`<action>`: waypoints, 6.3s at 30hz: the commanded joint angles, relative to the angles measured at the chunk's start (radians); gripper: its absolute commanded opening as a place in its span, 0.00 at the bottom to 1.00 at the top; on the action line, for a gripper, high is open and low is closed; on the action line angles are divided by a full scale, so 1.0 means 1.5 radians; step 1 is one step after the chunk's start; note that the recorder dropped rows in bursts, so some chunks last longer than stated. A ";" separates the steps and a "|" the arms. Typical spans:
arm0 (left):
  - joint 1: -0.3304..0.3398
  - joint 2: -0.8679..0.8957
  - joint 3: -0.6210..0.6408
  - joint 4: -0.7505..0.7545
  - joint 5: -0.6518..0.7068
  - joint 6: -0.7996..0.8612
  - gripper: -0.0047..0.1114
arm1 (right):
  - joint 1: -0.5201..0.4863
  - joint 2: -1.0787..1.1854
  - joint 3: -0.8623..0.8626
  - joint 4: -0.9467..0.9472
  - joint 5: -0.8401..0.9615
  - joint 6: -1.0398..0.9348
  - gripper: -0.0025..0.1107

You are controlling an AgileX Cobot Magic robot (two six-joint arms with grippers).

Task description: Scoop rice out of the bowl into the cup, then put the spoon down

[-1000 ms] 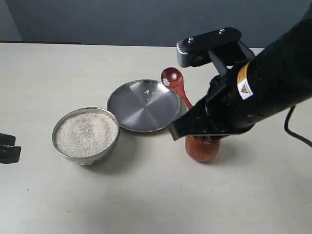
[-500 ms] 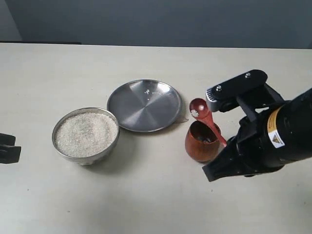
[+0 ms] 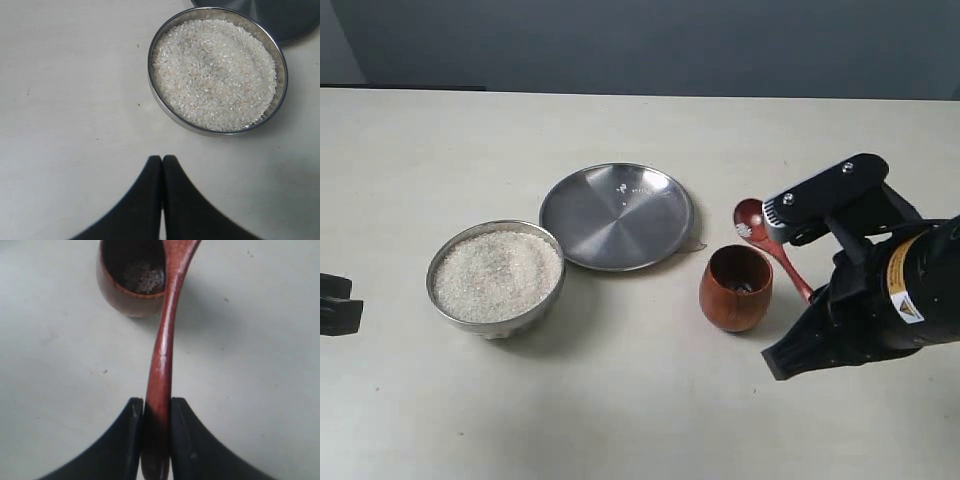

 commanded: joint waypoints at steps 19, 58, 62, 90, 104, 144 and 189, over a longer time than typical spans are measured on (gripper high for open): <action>-0.002 0.000 -0.004 0.006 -0.005 -0.001 0.04 | -0.003 0.040 0.004 -0.028 0.031 -0.092 0.02; -0.002 0.000 -0.004 0.006 -0.005 -0.001 0.04 | -0.003 0.061 0.004 -0.068 0.046 -0.102 0.02; -0.002 0.000 -0.004 0.006 -0.005 -0.001 0.04 | -0.003 0.061 0.004 -0.064 0.045 -0.111 0.02; -0.002 0.000 -0.004 0.006 -0.005 -0.001 0.04 | -0.004 0.227 -0.270 0.004 -0.200 -0.038 0.02; -0.002 0.000 -0.004 0.006 -0.005 -0.001 0.04 | -0.095 0.535 -0.390 0.011 -0.381 0.101 0.02; -0.002 0.000 -0.004 0.006 -0.005 -0.001 0.04 | -0.095 0.305 -0.331 -0.167 -0.227 0.080 0.02; -0.002 0.000 -0.004 0.006 -0.005 -0.001 0.04 | -0.095 -0.377 0.227 -0.380 -0.195 0.373 0.02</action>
